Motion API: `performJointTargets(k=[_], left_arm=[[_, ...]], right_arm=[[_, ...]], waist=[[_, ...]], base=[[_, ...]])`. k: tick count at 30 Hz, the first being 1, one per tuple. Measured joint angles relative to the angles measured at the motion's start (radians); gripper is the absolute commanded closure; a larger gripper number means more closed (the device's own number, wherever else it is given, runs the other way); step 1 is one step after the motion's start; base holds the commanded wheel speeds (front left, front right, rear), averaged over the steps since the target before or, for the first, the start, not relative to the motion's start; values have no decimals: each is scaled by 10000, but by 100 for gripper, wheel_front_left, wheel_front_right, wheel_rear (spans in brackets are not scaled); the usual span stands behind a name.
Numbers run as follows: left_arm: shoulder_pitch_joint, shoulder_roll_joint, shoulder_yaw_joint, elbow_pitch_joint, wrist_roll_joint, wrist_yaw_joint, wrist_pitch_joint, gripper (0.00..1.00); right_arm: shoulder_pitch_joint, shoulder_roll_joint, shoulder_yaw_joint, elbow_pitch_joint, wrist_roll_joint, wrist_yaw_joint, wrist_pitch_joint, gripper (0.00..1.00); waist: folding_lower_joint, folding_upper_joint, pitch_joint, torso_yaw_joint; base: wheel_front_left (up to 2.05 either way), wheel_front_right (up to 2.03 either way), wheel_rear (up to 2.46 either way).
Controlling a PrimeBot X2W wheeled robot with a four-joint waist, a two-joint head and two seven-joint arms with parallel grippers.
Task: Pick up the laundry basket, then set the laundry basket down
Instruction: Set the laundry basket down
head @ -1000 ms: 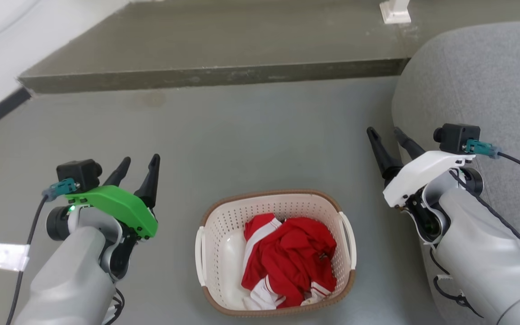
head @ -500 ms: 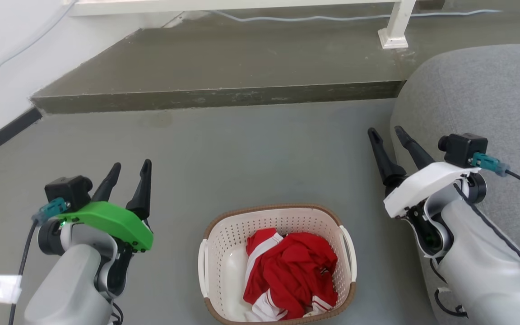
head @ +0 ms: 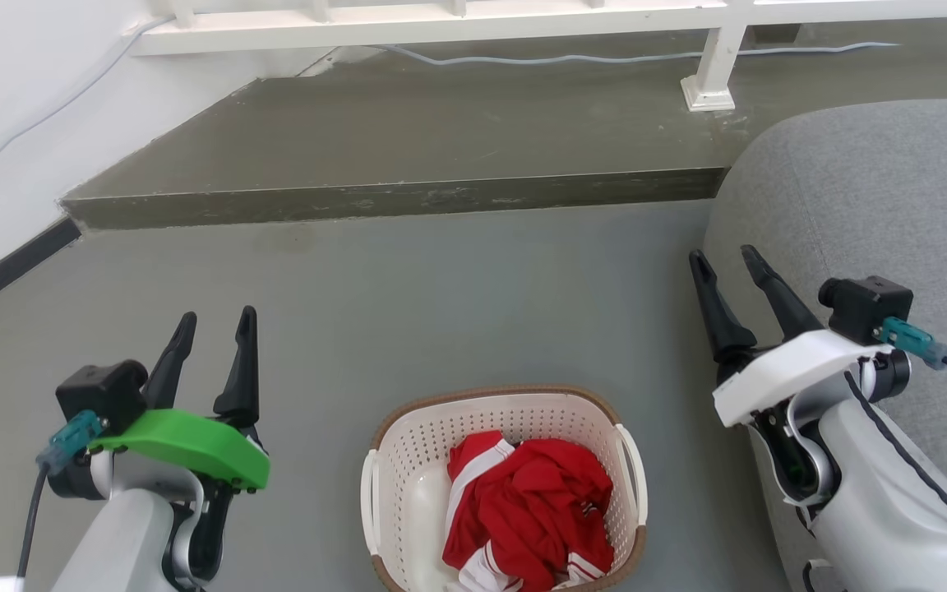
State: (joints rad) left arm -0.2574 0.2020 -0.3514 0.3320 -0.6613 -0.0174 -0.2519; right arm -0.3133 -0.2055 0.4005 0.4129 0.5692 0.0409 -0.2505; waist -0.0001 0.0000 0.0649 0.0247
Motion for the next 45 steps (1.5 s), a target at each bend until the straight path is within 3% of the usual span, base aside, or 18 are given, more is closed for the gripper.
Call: performJointTargets(k=[11,45], left_arm=[[887,-226,374,-832,706,2,0,0],[1886,-729,1174,-1726,1751,-370,0,0]], right_arm=[[726,33,-497,-777,-541,-211,0,0],[1651,470,-1110,-1482,-1486,-73,-12,0]], waist=[[0,0,-4,63],[0,0,-8,68]], base=[[0,0,0],[0,0,0]])
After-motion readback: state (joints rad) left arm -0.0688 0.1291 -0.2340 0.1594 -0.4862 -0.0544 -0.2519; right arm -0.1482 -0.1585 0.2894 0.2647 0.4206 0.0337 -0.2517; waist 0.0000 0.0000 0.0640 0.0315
